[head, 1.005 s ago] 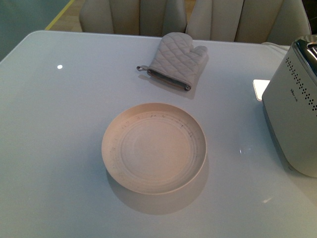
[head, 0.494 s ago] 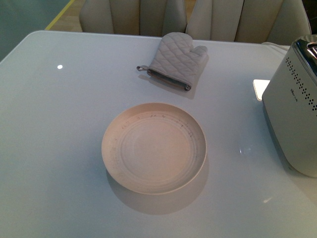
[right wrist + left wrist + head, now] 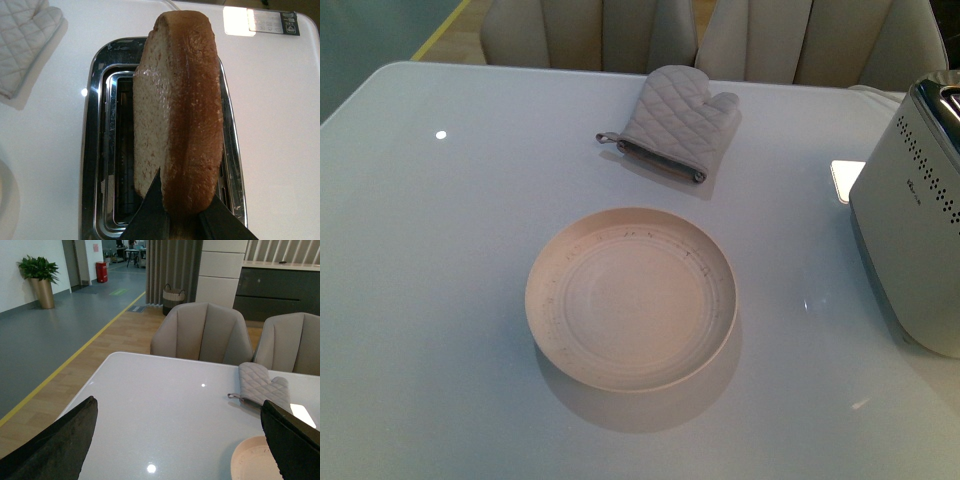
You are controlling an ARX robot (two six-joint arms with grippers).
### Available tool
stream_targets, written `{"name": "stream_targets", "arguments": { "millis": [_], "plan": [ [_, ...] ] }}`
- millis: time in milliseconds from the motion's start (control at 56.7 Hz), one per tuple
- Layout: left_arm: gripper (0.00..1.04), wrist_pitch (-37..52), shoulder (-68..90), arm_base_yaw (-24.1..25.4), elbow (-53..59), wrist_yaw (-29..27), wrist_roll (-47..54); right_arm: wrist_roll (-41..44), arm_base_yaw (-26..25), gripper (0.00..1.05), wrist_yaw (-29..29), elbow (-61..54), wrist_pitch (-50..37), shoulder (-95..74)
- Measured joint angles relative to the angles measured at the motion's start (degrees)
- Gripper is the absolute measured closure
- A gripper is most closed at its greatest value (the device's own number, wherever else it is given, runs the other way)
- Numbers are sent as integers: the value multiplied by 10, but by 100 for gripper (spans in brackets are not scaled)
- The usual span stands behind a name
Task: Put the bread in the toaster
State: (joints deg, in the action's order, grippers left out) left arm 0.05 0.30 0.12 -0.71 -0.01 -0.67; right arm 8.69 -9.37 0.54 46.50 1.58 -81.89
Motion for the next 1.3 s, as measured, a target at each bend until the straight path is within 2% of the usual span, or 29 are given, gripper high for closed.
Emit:
{"name": "stream_targets", "arguments": {
  "millis": [388,635,688,758,864,1129,1182,1305],
  "plan": [
    [7,0,0,0,0,0,0,-1,28,101,18,-17,26,-15],
    [7,0,0,0,0,0,0,-18,38,100,22,-50,-36,-59],
    [7,0,0,0,0,0,0,-21,38,87,21,-60,-52,-63],
    [7,0,0,0,0,0,0,-24,38,77,19,-71,-61,-63],
    [7,0,0,0,0,0,0,-34,34,54,10,-93,-72,-58],
    [7,0,0,0,0,0,0,-75,19,14,-10,-126,-108,31],
    [7,0,0,0,0,0,0,-89,16,8,-19,-140,-116,62],
    [7,0,0,0,0,0,0,-106,13,9,-29,-173,-130,140]
  ]
}}
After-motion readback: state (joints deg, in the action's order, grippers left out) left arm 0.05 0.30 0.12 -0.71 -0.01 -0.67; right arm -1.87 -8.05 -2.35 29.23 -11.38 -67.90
